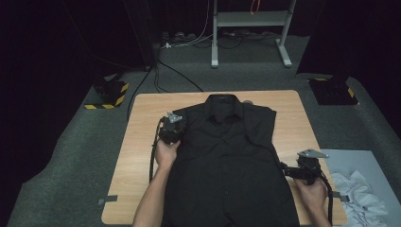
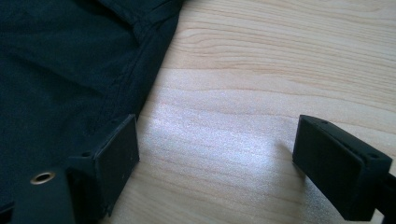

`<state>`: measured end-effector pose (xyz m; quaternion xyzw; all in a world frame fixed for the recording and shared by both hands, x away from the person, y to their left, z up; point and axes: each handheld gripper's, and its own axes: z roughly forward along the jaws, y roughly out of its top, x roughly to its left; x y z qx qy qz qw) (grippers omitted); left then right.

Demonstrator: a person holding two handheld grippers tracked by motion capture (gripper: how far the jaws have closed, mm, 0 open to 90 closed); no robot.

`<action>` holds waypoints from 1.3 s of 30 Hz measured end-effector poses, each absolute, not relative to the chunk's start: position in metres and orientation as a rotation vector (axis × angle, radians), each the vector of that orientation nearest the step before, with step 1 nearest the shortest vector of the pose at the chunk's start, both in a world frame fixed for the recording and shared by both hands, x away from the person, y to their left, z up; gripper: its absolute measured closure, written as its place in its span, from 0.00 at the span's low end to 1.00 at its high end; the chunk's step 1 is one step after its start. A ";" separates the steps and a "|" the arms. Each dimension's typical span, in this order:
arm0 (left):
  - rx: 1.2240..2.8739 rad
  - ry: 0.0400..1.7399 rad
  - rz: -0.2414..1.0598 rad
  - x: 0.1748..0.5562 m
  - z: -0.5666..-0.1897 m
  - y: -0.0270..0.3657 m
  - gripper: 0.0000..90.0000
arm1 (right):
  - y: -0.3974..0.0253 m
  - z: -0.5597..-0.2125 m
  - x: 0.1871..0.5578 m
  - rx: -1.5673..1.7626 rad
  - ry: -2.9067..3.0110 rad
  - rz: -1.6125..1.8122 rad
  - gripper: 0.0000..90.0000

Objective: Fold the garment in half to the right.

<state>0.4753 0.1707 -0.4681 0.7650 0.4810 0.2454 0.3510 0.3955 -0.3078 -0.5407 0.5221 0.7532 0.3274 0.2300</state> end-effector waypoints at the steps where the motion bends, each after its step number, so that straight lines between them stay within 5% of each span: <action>1: 1.980 1.243 0.631 0.476 -0.470 0.169 0.95 | -0.308 -0.541 0.395 1.437 2.072 0.901 0.16; 20: 2.049 1.243 0.542 0.488 -0.493 0.147 0.93 | -0.308 -0.541 0.396 1.437 2.072 0.901 0.16; 39: 2.101 1.205 0.501 0.494 -0.508 0.125 0.80 | -0.308 -0.541 0.396 1.436 2.073 0.902 0.16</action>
